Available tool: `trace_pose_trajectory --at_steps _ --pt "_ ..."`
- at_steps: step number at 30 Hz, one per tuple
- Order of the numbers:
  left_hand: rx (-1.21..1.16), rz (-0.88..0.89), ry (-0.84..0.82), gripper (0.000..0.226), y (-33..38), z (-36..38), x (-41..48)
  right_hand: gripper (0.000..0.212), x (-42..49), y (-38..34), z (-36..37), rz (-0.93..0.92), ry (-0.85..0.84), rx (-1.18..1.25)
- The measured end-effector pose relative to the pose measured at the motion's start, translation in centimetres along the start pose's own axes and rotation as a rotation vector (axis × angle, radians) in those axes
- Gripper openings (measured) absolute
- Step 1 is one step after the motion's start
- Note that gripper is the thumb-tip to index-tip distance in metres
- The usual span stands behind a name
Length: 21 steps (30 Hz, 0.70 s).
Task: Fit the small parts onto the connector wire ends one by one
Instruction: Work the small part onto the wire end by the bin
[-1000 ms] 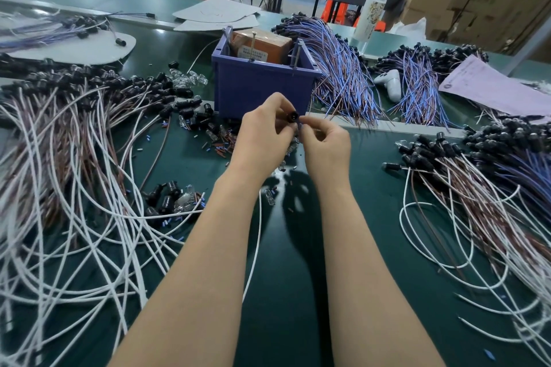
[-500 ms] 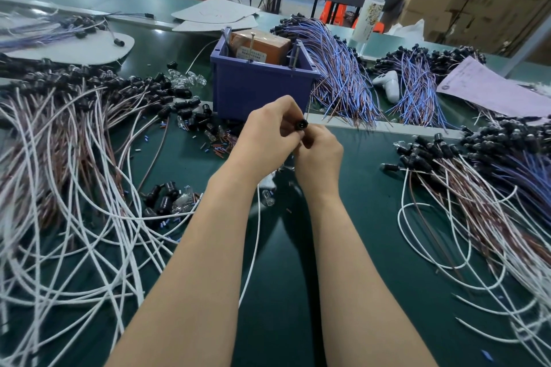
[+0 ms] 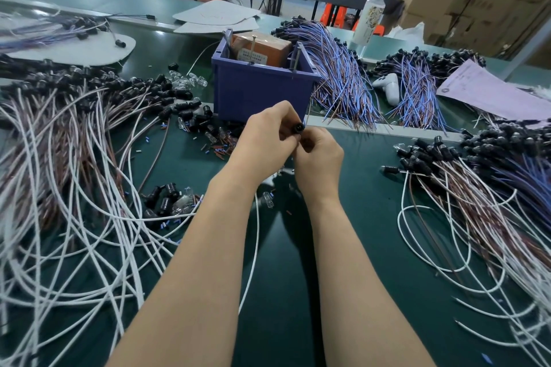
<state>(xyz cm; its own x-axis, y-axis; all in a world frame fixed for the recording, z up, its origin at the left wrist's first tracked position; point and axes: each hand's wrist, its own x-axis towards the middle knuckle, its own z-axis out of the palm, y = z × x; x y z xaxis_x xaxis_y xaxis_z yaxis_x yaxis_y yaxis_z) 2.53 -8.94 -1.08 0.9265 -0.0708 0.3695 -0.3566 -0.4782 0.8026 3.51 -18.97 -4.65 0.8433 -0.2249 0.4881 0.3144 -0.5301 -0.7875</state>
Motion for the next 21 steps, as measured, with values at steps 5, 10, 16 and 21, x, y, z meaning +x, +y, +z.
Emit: trace_pose_trajectory --at_steps 5,10,16,21 --pt "-0.018 -0.017 0.015 0.014 -0.07 0.03 -0.10 0.013 0.02 -0.04 0.05 -0.005 -0.006 0.015" --pt "-0.103 -0.034 0.017 0.014 -0.23 -0.13 -0.18 0.014 -0.01 -0.07 -0.04 -0.013 -0.009 0.022" --pt "-0.159 -0.043 0.013 0.019 -0.49 -0.13 -0.24 0.017 0.03 -0.09 -0.17 -0.045 -0.012 0.013" --pt "-0.204 -0.059 0.005 0.018 -0.56 -0.26 -0.21 0.020 0.14 -0.12 -0.32 -0.090 -0.036 0.007"
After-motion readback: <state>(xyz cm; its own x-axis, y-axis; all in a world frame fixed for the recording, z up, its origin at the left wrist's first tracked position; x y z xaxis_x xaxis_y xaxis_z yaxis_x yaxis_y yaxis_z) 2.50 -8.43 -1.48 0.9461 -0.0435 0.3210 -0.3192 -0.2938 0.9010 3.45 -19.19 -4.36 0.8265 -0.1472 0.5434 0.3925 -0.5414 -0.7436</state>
